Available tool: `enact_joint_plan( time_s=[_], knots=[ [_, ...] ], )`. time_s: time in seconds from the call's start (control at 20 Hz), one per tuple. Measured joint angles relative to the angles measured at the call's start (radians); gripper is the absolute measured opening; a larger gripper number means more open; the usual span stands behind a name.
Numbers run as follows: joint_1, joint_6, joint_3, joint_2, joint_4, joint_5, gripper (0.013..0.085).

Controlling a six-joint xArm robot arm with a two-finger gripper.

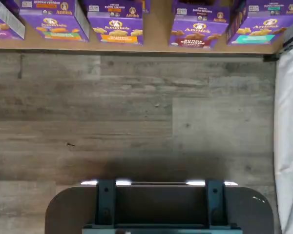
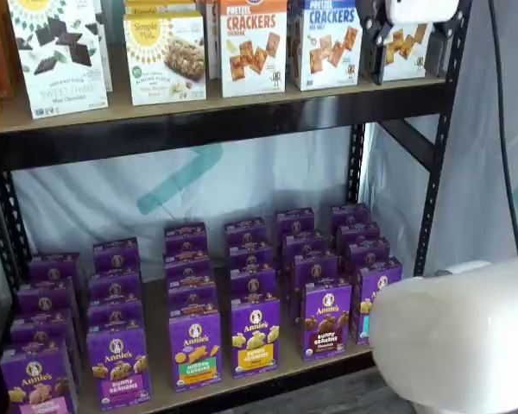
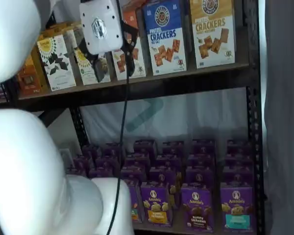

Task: Pick up the purple box with a brown patch in the center, on the bottom shelf, the fifth box from the left

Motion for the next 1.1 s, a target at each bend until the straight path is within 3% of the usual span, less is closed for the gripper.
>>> enact_joint_plan(
  time_s=[0.75,1.1],
  knots=[
    [0.008,0.013,0.201,-0.027,0.016,-0.187,0.085],
    [-0.033,-0.027,0.337,-0.029,0.013,-0.317,0.085]
  ],
)
